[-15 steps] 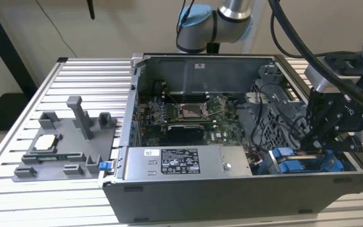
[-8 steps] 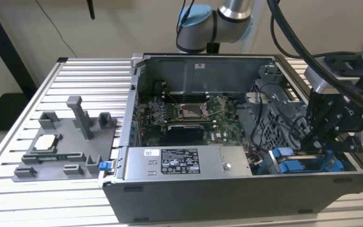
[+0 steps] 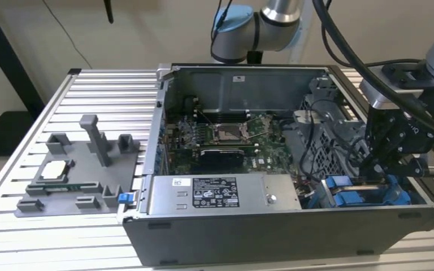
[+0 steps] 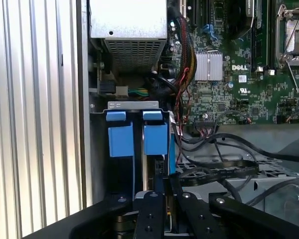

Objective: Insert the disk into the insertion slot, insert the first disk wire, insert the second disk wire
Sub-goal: 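Insert the second disk wire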

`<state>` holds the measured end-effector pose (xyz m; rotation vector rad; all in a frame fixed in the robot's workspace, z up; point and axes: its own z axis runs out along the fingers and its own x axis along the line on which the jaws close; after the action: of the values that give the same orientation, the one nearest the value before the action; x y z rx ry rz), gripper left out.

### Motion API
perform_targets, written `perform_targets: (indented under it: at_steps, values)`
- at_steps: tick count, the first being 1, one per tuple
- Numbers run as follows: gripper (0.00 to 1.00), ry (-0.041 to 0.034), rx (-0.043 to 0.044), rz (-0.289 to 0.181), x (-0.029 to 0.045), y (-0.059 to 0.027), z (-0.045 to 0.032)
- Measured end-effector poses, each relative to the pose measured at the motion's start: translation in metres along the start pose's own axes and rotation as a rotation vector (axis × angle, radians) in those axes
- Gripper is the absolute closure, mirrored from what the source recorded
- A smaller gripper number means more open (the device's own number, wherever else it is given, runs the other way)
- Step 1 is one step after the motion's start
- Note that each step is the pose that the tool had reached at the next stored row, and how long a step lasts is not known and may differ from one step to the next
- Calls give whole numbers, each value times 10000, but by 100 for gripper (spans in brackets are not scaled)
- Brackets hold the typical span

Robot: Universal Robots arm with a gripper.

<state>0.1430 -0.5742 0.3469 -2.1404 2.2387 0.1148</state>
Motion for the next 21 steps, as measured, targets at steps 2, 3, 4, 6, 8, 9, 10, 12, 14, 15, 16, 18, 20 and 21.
perform_targets:
  at_steps: [2,3,4,6,8,9,10,12,14,15,16,18,20,21]
  values:
    - [100,0,16,-8,-6,-1,4]
    - [100,1,17,-21,-6,-3,4]
    - [100,2,16,-34,-5,-9,4]
    - [100,2,15,-57,-3,-18,6]
    - [100,3,13,-69,-3,-19,8]
    - [100,5,13,-72,0,-20,11]
    - [100,12,13,-73,6,-21,12]
    - [100,41,15,-73,21,-21,15]
    - [100,68,17,-73,23,-22,23]
    - [100,71,20,-72,23,-22,24]
    - [100,70,21,-72,23,-22,26]
    - [100,67,21,-72,18,-21,29]
    - [100,67,21,-65,16,-26,30]
    - [100,68,22,-52,12,-32,30]
